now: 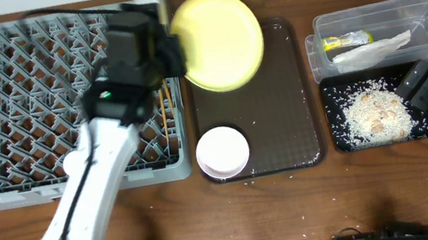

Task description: Sort waste into correct bins and load items into the dishwasher

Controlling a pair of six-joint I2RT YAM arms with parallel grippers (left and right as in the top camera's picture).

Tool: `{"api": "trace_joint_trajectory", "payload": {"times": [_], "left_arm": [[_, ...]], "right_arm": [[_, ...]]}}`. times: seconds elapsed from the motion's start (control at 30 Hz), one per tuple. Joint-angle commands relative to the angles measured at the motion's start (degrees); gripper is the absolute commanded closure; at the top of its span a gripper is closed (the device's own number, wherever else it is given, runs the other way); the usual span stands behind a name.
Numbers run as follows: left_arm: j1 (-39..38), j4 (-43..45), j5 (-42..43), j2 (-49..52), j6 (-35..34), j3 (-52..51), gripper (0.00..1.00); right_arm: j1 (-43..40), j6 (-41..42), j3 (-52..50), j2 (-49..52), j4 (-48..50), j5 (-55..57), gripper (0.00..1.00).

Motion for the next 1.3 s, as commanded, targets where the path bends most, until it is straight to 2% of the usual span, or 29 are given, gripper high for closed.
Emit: {"api": "trace_joint_trajectory", "payload": {"times": [0.0,0.13,0.27,0.5,0.53,0.57,0.6,0.7,0.9,1.13,1.2,1.27], "left_arm": [[-3.1,1.2,-0.1,8.1,0.7,0.1,0.93],[-4.5,3.7,0.5,15.1,-0.7,0.1,0.92],[-5.9,6.0,4.5,20.4,-1.1,0.1,0.93],[-7.0,5.7,5.2,22.2,-1.1,0.2,0.93],[-7.0,5.8,5.9,21.8,-1.0,0.2,0.91],[-7.0,5.7,6.8,21.4,-1.0,0.3,0.76],[-7.0,5.6,7.7,20.9,-1.0,0.3,0.67],[-7.0,4.0,8.6,18.2,-1.0,0.3,0.66],[-7.0,-5.4,8.5,10.6,-1.1,0.4,0.65],[-8.0,-23.6,8.5,9.0,-1.1,0.2,0.6],[-8.9,-26.9,5.8,9.7,-1.0,0.1,0.59],[-9.8,-29.5,-2.6,10.3,-1.1,0.0,0.59]], "right_arm": [[-0.4,0.8,0.1,0.0,-0.1,0.5,0.01],[-0.4,0.8,0.1,0.0,-0.1,0.5,0.01],[-0.4,0.8,0.1,0.0,-0.1,0.5,0.01],[-0.4,0.8,0.1,0.0,-0.1,0.5,0.01],[-0.4,0.8,0.1,0.0,-0.1,0.5,0.01],[-0.4,0.8,0.1,0.0,-0.1,0.5,0.01],[-0.4,0.8,0.1,0.0,-0.1,0.5,0.01],[-0.4,0.8,0.1,0.0,-0.1,0.5,0.01],[-0.4,0.8,0.1,0.0,-0.1,0.5,0.01],[-0.4,0.8,0.1,0.0,-0.1,0.5,0.01],[-0.4,0.8,0.1,0.0,-0.1,0.5,0.01],[-0.4,0.8,0.1,0.0,-0.1,0.5,0.01]]}}
